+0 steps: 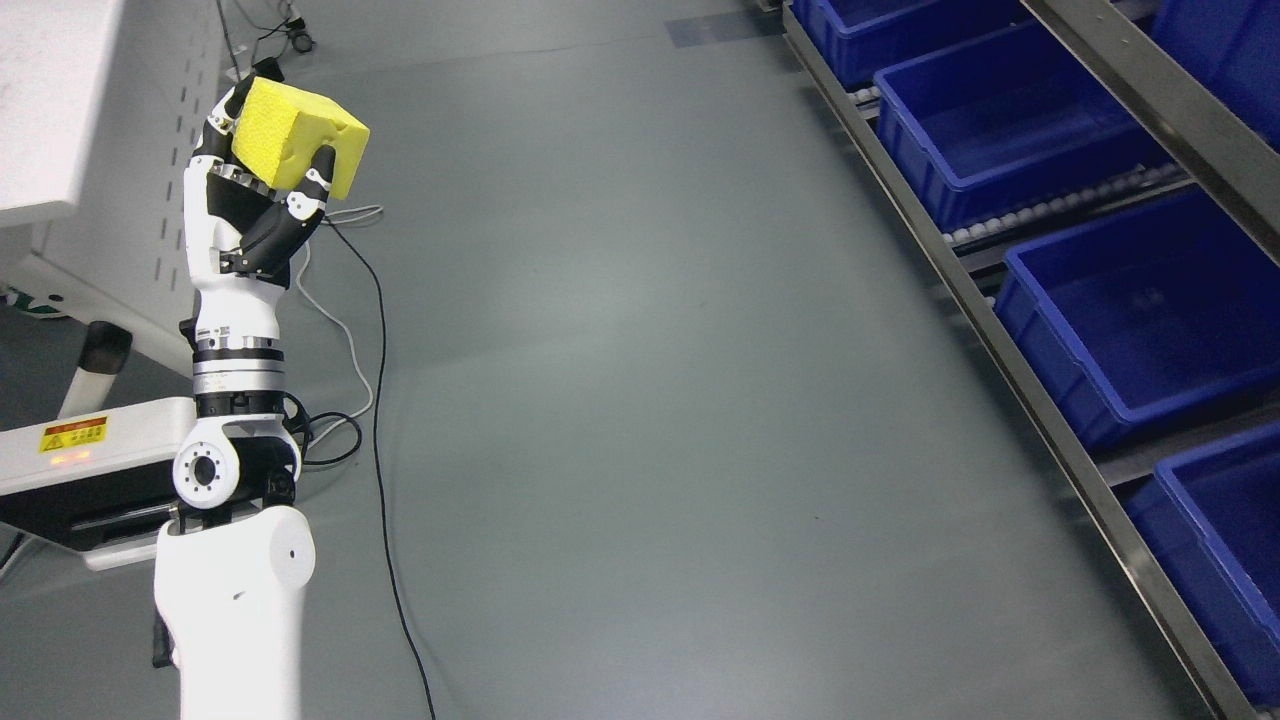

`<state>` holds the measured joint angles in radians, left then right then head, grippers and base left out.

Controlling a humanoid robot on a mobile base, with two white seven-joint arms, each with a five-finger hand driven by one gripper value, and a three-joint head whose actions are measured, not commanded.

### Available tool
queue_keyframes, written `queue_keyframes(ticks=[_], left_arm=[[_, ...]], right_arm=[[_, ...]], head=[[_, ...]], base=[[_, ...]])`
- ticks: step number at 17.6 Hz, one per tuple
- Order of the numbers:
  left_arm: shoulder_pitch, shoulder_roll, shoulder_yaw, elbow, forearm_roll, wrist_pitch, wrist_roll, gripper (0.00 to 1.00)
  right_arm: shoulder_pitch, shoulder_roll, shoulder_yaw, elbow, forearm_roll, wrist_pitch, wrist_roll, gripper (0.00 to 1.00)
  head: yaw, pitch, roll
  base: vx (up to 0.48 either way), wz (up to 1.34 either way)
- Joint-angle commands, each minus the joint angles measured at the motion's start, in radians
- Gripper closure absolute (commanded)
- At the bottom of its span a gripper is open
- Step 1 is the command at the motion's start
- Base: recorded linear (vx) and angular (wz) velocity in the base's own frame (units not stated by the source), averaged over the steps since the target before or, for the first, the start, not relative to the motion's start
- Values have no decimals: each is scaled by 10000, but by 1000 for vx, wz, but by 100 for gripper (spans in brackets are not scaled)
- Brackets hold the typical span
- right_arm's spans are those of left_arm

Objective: Move yellow foam block to right shelf middle
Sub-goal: 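Hold the cube raised in the left hand while turning toward the bin shelf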

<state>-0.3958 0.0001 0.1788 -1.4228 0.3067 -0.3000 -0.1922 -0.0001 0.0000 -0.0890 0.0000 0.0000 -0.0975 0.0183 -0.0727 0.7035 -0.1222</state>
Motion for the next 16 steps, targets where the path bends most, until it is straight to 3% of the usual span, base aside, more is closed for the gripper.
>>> queue_keyframes(ticks=[1, 16], left_arm=[[-46, 173, 53, -268, 1, 55, -72, 56], [-521, 173, -208, -206, -14, 438, -103, 56]], right_arm=[[-30, -175, 0, -174, 0, 8, 1, 0], [-30, -175, 0, -174, 0, 8, 1, 0]], head=[[0, 0, 0], [0, 0, 0]], base=[[153, 478], [241, 70]])
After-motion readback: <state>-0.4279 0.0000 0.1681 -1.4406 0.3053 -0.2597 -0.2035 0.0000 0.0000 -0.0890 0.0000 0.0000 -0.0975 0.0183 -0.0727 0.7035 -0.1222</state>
